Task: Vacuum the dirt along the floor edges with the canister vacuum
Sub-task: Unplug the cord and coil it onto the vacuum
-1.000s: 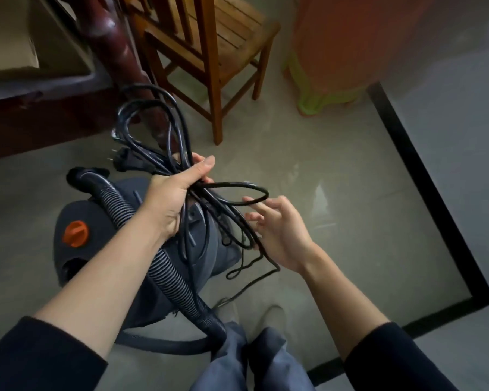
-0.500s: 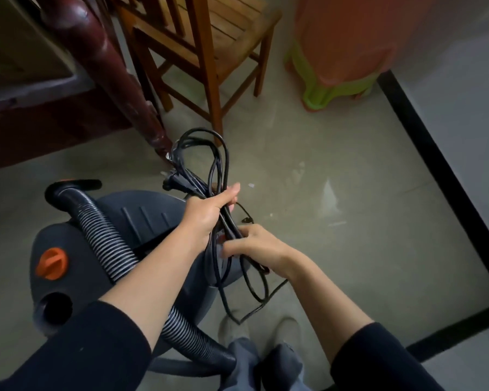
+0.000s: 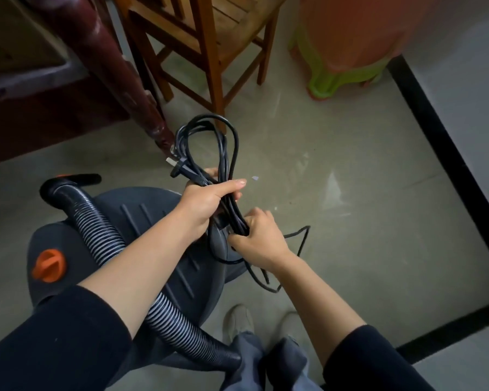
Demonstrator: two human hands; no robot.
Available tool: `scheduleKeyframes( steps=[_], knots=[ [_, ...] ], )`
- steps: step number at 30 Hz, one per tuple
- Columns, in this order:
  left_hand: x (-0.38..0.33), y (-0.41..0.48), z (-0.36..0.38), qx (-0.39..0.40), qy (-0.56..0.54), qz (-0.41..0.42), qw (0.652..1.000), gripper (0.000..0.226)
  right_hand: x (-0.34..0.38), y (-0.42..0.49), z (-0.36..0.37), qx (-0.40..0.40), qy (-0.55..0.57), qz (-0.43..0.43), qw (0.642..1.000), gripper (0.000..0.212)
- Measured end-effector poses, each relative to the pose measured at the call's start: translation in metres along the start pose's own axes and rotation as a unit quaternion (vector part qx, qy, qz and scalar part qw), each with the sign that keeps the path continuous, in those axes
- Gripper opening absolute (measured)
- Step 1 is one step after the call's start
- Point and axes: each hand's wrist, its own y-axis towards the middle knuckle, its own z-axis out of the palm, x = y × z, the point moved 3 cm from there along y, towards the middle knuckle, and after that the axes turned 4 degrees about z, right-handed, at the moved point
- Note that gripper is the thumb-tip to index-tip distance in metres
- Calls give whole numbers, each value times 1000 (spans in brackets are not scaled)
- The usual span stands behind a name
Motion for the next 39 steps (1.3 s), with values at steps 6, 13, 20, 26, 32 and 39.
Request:
scheduleKeyframes(
  steps=[6, 13, 20, 26, 32, 39],
  knots=[
    [13, 25, -10, -92, -15, -90, 992, 61, -1, 10, 12, -64, -185, -7, 981, 18],
    [12, 38, -11, -145, 116, -74, 980, 38, -19, 21, 42, 17, -242, 1, 970, 18],
    [-1, 25, -19, -135, 370, 3, 919, 65, -18, 38, 51, 74, -297, 30, 952, 28],
    [-3, 12, -24, -139, 302, -13, 943, 31, -24, 39, 41, 123, -37, 74, 989, 57],
    [-1, -17, -20, -169, 207, 10, 964, 35, -17, 36, 35, 112, 74, 46, 990, 69],
    [-21, -77, -52, -233, 216, 184, 930, 52, -10, 33, 36, 45, -86, 27, 995, 72]
  ],
)
